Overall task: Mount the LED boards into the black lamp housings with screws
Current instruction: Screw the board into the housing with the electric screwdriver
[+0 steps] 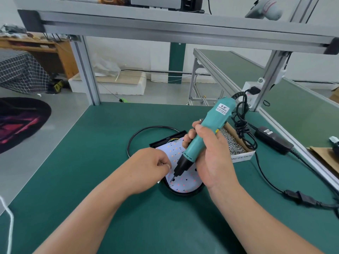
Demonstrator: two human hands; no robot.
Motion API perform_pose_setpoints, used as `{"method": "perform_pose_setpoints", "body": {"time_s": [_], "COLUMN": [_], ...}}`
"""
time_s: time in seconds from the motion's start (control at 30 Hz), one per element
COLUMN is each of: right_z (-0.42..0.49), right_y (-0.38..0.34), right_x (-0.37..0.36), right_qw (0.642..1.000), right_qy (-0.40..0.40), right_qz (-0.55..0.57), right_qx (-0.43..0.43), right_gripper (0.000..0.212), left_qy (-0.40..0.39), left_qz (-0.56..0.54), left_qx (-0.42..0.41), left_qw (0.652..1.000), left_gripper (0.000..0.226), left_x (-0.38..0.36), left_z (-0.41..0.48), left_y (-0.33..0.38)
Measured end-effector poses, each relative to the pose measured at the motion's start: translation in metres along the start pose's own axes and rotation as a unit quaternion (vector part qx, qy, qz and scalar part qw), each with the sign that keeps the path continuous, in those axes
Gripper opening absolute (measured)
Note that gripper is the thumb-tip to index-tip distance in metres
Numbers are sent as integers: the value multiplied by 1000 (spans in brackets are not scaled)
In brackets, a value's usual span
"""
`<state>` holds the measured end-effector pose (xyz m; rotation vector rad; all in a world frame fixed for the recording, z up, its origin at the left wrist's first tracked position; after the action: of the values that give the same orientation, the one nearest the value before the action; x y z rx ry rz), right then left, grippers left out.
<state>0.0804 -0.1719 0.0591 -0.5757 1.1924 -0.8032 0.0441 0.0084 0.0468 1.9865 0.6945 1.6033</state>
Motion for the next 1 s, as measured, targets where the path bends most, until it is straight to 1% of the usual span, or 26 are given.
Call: {"method": "perform_pose_setpoints", "body": {"time_s": [0.1,0.2,0.37,0.6,0.67,0.8,0.9,1.0], "right_z": [1,0,-2,-2,-2,-1,1,3], "right_y": [-1,1,6,6,6,3,-2,-6], "right_x": [1,1,0,0,0,1,2,3], "right_qw": [1000,1000,999,999,999,1000,1000,1000], "right_qy": [0,-8,-16,-16,-14,-6,-2,7], "right_qz": [9,-9,-28,-29,-31,-23,-13,2], "right_qx": [3,1,-5,-3,-4,1,5,3], "right_gripper": [5,3,11,13,12,2,2,9], "left_qy": [-2,0,0,-1,-2,-5,-5,-7], "left_qz": [-2,-5,-2,-5,-9,-10,-12,-14], "left_qx": [4,4,2,-3,-2,-1,1,0], "left_qw": [1000,1000,1000,1000,1000,1000,1000,1000], "left_gripper": [18,18,17,17,18,17,16,17], "left_x": [0,0,-1,0,0,0,0,0], "left_z": [0,1,1,1,1,1,0,-1], "left_y": [0,1,1,-1,-1,-1,-1,0]}}
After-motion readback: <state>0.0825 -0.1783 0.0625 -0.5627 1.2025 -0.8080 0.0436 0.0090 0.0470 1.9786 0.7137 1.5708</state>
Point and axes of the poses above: each hand's wrist, its own z-axis towards the middle knuckle, its own x-axis out of the back of the hand, y = z × x, the point moved 1 cm from there along z, towards the middle knuckle, and after that the axes turned 8 degrees about x, right-handed, at the moved point
